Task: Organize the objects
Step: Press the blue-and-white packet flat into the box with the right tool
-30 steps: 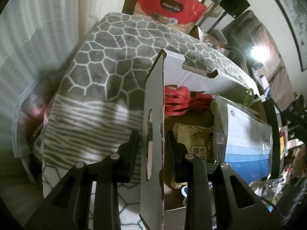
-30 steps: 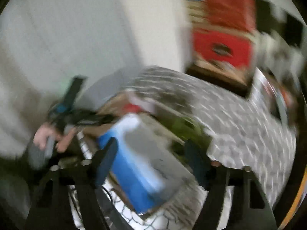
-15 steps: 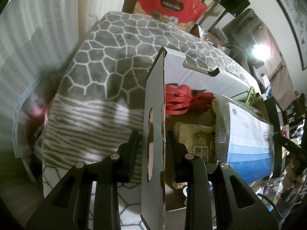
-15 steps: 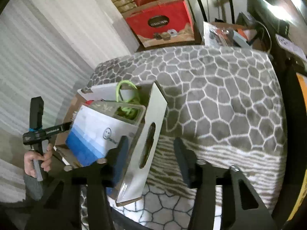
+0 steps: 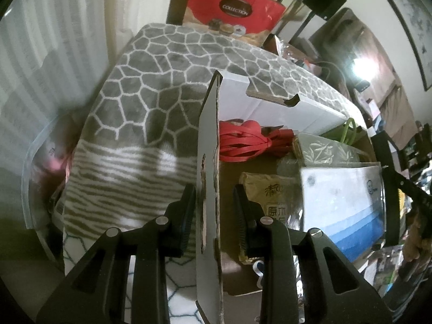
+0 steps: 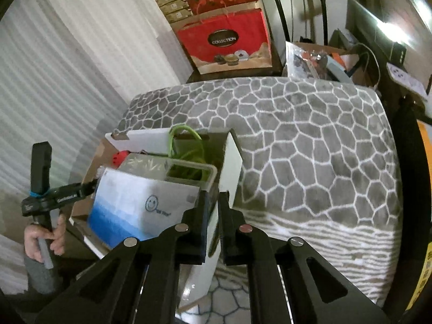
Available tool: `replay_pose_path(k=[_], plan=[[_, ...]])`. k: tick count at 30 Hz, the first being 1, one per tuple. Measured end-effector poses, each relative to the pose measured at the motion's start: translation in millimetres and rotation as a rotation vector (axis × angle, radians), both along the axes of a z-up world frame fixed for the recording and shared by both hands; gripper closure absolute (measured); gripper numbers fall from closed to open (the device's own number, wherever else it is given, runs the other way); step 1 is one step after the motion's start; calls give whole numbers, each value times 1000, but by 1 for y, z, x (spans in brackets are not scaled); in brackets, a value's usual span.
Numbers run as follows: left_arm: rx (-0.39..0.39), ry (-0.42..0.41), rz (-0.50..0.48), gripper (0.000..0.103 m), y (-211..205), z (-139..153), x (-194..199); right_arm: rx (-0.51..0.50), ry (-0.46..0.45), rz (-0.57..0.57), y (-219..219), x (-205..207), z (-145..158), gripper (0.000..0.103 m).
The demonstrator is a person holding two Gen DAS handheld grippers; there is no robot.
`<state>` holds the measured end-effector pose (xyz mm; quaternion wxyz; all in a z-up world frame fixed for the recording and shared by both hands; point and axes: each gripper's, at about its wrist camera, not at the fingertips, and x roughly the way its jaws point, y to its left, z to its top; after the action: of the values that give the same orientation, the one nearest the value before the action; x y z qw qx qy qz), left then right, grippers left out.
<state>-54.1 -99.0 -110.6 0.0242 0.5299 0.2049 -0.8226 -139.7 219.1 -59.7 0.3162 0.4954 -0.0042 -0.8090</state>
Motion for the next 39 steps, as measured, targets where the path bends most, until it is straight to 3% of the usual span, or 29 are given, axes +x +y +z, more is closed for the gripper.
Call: replay_pose_path(k=[8,12,14,18,23,27,39], plan=[[-1,-1,5,78,-2,1,1,106,77,-13,-14,11,6,90],[-6,-5,6,74,-2,1,1,82,102,-68,1,16,14,62],[-8,-8,2,74,0,-1,0,95,112,-95,5,15,15,60],[2,-15,-12,74,3,-5,-1,82,45,-114,8,8,3,60],[-8,-19,-21,75,6,-6,-2,-33,-86,-93,9,5,-19,60],[-35,-30,-34,75,11,-5,-3,-110,-150,-78,5,3,-27,71],[-62,-32,-85,75,47,2,-34,-95,-92,-155,27,1,-16,71]])
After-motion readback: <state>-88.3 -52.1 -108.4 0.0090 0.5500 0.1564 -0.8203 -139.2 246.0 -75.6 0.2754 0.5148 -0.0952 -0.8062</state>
